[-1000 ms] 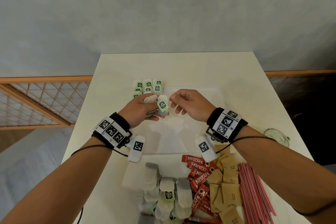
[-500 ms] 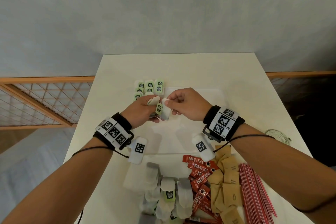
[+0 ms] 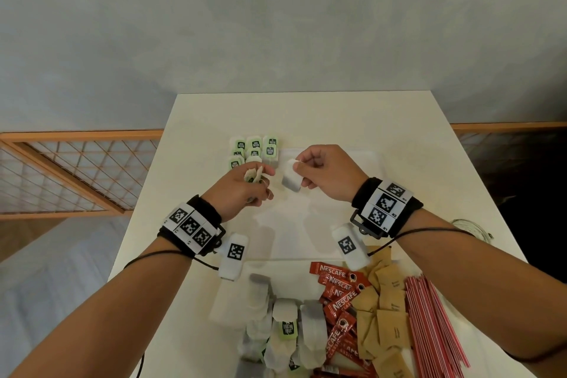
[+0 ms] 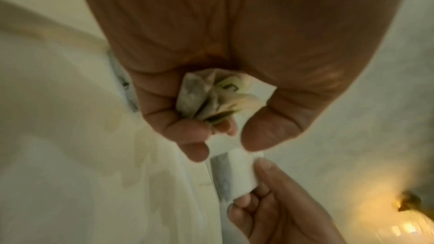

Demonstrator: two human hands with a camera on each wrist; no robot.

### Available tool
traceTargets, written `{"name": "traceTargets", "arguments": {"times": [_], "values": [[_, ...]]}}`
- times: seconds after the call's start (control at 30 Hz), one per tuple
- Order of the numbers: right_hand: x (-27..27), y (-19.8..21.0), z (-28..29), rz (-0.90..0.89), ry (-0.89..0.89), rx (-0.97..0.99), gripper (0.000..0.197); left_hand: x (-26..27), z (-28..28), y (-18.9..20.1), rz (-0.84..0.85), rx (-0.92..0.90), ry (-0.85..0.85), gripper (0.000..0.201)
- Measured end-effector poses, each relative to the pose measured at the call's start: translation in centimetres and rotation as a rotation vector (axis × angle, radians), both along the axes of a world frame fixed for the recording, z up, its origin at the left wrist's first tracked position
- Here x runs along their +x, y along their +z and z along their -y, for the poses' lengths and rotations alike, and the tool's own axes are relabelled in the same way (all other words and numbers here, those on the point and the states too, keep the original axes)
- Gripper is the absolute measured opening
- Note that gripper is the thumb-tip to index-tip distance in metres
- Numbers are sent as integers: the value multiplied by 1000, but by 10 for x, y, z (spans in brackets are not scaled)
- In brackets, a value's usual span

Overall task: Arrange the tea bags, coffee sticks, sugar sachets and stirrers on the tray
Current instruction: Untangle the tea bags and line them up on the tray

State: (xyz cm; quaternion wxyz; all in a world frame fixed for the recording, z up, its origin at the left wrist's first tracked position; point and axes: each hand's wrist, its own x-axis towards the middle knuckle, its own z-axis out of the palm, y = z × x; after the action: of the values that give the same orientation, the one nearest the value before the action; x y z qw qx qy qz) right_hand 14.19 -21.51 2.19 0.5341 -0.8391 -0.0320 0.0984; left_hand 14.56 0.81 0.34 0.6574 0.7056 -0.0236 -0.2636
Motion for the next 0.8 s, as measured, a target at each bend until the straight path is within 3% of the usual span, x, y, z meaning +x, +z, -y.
{"name": "traceTargets", "arguments": {"times": [0.13,0.23,0.47,0.63,0.73,0.8], "values": [[-4,1,-11,-39,15,67,15,0,13,1,344,213,-45,29],[-5,3,-18,-36,64,67,19,1,17,-1,450,226,-71,32],[-9,9,-21,-93,146,131,32,4,17,2,479,217,-8,26],[-5,9,-16,-175,71,254,16,4,14,5,451,180,106,9],[-7,5,-12,-142,82,177,6,3,14,10,439,202,125,4],[-8,1,-9,-82,100,54,12,3,13,11,421,199,130,6]]}}
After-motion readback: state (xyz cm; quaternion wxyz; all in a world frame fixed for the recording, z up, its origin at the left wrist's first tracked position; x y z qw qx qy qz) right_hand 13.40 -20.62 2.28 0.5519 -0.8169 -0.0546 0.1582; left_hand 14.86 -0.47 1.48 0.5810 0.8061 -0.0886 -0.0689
